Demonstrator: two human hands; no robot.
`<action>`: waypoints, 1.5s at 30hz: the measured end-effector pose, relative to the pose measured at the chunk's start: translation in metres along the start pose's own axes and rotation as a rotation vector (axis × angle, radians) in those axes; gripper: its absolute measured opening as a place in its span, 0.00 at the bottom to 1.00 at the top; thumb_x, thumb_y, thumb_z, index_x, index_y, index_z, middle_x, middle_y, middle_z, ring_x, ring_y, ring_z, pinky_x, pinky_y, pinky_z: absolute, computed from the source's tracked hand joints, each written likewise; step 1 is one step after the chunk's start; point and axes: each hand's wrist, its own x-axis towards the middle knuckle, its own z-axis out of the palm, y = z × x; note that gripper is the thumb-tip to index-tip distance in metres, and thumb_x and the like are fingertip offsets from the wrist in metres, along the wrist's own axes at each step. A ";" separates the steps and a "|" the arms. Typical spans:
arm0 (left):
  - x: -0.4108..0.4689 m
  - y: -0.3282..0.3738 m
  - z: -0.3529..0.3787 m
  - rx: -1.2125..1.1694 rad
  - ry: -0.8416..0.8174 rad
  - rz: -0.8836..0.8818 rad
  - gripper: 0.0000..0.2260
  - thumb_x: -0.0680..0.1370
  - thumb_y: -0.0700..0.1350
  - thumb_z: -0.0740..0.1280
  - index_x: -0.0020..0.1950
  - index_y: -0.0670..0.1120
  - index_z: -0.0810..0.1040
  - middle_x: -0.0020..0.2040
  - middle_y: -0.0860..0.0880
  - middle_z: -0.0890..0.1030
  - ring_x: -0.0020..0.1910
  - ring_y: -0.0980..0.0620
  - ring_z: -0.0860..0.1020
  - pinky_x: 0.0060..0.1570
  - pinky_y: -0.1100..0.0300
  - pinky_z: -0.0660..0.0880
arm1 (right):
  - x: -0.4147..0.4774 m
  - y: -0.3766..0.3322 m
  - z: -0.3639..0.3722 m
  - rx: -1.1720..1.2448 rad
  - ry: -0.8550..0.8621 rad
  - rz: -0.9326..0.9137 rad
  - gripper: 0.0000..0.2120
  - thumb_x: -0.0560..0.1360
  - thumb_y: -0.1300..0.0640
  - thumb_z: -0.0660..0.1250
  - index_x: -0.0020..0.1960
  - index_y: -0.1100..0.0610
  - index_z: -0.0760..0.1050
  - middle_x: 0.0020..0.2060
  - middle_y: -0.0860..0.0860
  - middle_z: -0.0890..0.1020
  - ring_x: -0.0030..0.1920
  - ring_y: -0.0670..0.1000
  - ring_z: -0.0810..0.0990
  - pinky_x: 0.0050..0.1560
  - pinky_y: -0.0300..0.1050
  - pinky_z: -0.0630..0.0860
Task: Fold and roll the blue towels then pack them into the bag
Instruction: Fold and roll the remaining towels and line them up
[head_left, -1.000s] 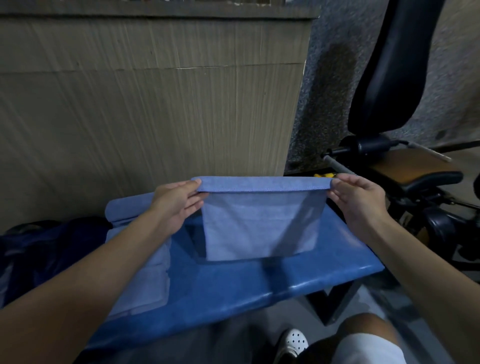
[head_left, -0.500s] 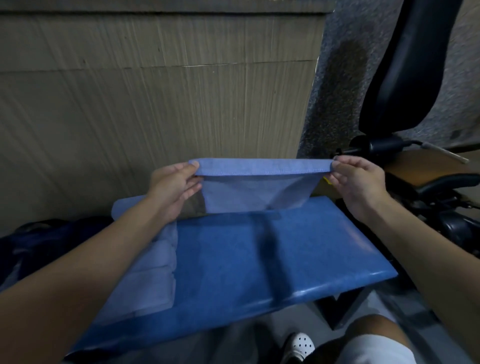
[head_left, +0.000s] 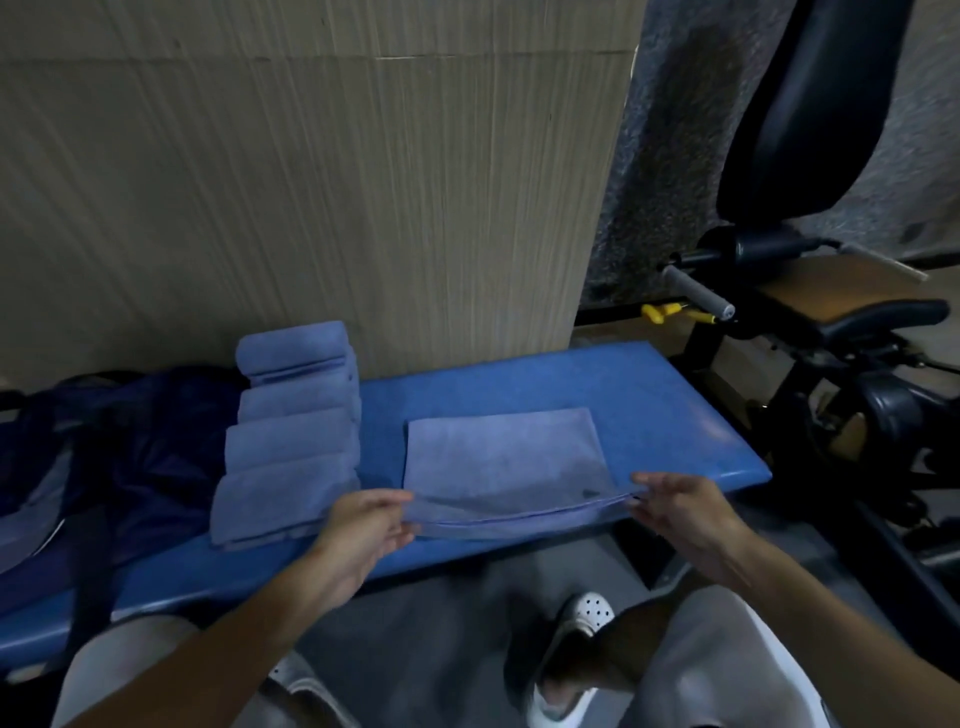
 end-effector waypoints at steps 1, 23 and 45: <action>0.001 0.003 -0.001 0.027 -0.045 0.019 0.11 0.78 0.26 0.60 0.53 0.38 0.77 0.42 0.40 0.79 0.38 0.47 0.80 0.36 0.63 0.80 | 0.002 0.000 -0.001 -0.046 0.003 -0.021 0.10 0.74 0.79 0.61 0.49 0.68 0.74 0.36 0.58 0.77 0.38 0.54 0.76 0.34 0.34 0.78; 0.160 0.041 0.023 0.953 0.223 0.432 0.20 0.77 0.43 0.67 0.28 0.45 0.63 0.24 0.48 0.66 0.24 0.53 0.64 0.26 0.57 0.58 | 0.160 -0.012 0.044 -0.494 0.119 -0.269 0.08 0.74 0.63 0.71 0.37 0.63 0.76 0.30 0.53 0.75 0.33 0.48 0.71 0.28 0.32 0.69; 0.141 0.005 0.098 1.526 -0.223 1.082 0.25 0.78 0.56 0.51 0.73 0.52 0.70 0.75 0.50 0.67 0.75 0.48 0.64 0.74 0.47 0.58 | 0.152 0.021 0.030 -1.213 0.281 -0.136 0.20 0.74 0.36 0.64 0.48 0.53 0.80 0.56 0.56 0.74 0.60 0.61 0.68 0.61 0.57 0.65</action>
